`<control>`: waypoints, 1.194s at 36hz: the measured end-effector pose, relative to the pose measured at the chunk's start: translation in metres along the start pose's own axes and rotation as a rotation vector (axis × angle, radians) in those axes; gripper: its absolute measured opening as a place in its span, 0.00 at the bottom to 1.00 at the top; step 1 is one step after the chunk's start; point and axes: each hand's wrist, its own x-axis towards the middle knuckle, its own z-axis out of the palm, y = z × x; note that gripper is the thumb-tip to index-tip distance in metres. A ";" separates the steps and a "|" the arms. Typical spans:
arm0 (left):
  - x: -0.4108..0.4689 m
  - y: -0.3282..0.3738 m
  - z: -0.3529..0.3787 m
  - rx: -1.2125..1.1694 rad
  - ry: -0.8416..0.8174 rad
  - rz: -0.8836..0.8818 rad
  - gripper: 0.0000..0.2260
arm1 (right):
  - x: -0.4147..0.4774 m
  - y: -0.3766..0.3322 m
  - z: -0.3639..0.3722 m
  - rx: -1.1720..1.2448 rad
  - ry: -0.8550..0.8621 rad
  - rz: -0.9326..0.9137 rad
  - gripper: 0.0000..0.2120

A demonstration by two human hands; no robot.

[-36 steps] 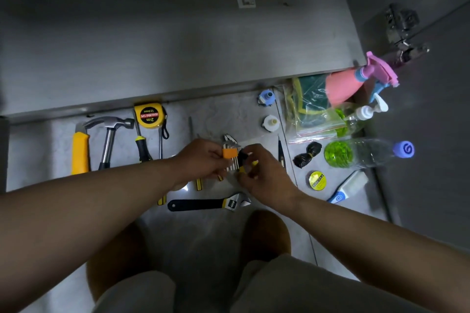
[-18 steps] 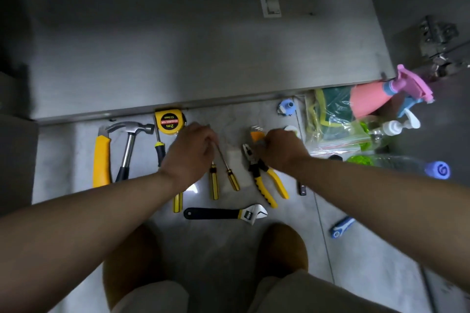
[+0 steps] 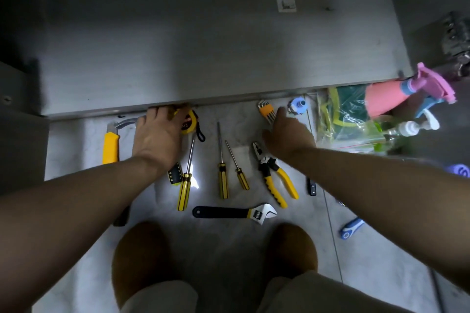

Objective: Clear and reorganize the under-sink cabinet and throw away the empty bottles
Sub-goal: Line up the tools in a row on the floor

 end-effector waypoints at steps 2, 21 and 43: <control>0.003 -0.002 0.002 -0.004 -0.006 -0.005 0.34 | -0.025 0.010 0.010 -0.088 -0.048 -0.105 0.22; -0.035 0.031 0.007 -0.407 0.076 0.084 0.27 | -0.064 0.005 0.054 0.099 -0.095 -0.244 0.25; -0.039 0.081 0.019 -0.703 -0.185 0.381 0.27 | -0.072 0.029 0.035 1.020 -0.198 0.127 0.07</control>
